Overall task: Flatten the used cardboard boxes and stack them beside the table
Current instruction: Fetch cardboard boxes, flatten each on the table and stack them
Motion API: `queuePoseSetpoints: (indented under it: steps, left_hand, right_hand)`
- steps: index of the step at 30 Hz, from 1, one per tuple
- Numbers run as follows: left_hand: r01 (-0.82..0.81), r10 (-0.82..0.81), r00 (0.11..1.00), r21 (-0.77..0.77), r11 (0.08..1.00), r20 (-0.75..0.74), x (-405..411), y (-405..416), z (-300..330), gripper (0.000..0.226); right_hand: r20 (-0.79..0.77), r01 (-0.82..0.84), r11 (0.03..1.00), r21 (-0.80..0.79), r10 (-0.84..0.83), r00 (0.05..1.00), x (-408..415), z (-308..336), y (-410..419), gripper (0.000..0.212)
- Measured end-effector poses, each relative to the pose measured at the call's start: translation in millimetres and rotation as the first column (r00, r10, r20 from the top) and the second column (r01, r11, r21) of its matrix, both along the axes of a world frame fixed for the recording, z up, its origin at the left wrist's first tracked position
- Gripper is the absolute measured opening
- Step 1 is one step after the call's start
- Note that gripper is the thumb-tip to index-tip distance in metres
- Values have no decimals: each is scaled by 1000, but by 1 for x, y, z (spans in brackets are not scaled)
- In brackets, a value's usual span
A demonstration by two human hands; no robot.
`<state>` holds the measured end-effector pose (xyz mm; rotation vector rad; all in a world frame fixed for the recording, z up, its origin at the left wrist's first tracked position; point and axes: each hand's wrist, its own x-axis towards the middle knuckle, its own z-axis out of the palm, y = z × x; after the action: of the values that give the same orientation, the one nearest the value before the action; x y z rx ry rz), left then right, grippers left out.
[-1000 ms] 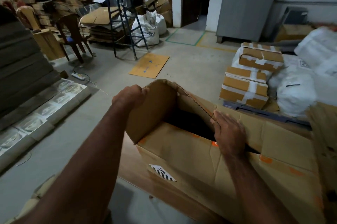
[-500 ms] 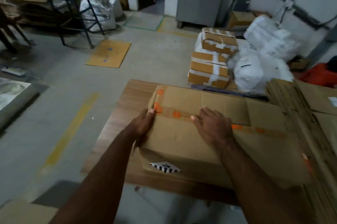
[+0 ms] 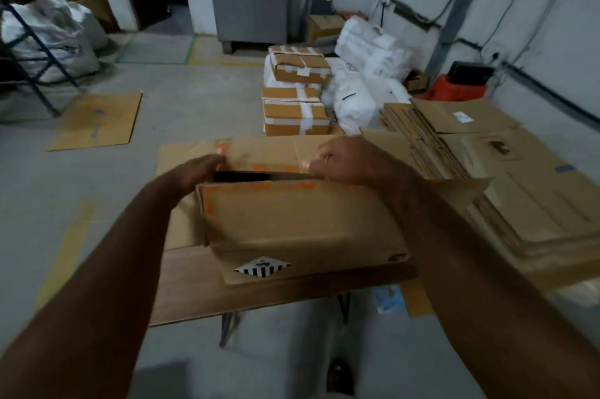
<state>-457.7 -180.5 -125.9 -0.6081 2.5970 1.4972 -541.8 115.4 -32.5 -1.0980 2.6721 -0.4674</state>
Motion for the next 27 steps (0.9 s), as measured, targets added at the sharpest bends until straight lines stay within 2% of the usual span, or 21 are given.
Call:
queuePoseSetpoints:
  steps: [1, 2, 4, 5, 8, 11, 13, 16, 19, 21, 23, 25, 27]
  left_hand:
    - [49, -45, 998, -90, 995, 43, -2, 7, -5, 48]
    - [113, -91, 990, -230, 967, 104, -4, 7, -17, 58]
    - [221, -121, 966, -489, 844, 228, -2, 1, -52, 86]
    - [224, -105, 965, -551, 804, 240, 2, -3, -70, 94]
    - [176, -106, 981, -529, 830, 160, 9, -2, -90, 107]
    - [190, -116, 978, -520, 833, 171, 4, -3, -85, 114]
    - [190, -91, 974, -532, 825, 206, 4, -1, -86, 117]
    - [190, -47, 965, -562, 805, 260, 1, 5, -78, 115]
    - [54, 122, 959, -589, 806, 256, -7, 39, -60, 101]
    - [-45, 247, 944, -659, 751, 217, -11, 73, -56, 97]
    - [-73, 296, 937, -726, 684, 184, -10, 99, -61, 103]
    - [-94, 307, 940, -750, 655, 150, -12, 102, -67, 107]
    - [-112, 305, 943, -738, 665, 131, -13, 97, -67, 107]
  right_hand:
    - [66, -30, 998, 49, 26, 997, 12, 2, 7, 36]
    - [155, -48, 997, 59, 38, 987, 25, 0, 14, 38]
    - [302, -47, 998, 44, 32, 953, 51, -19, 25, 50]
    - [307, -32, 996, 86, 4, 952, 64, -35, 29, 62]
    - [110, 47, 951, 307, -84, 990, 99, -104, 40, 95]
    - [-93, 84, 983, 164, -70, 993, 122, -162, 46, 100]
    - [-159, 91, 992, 89, -76, 984, 121, -176, 47, 101]
    - [-170, 105, 991, 81, -90, 981, 109, -176, 41, 106]
    - [-215, 117, 991, 60, -101, 971, 106, -187, 36, 112]
    - [-255, 128, 990, 56, -110, 961, 104, -193, 32, 114]
    - [-220, 108, 992, 71, -90, 971, 97, -189, 31, 115]
    - [-161, 117, 989, 88, -102, 982, 85, -176, 32, 107]
    - [-110, 199, 979, 54, -192, 975, 66, -162, 32, 92]
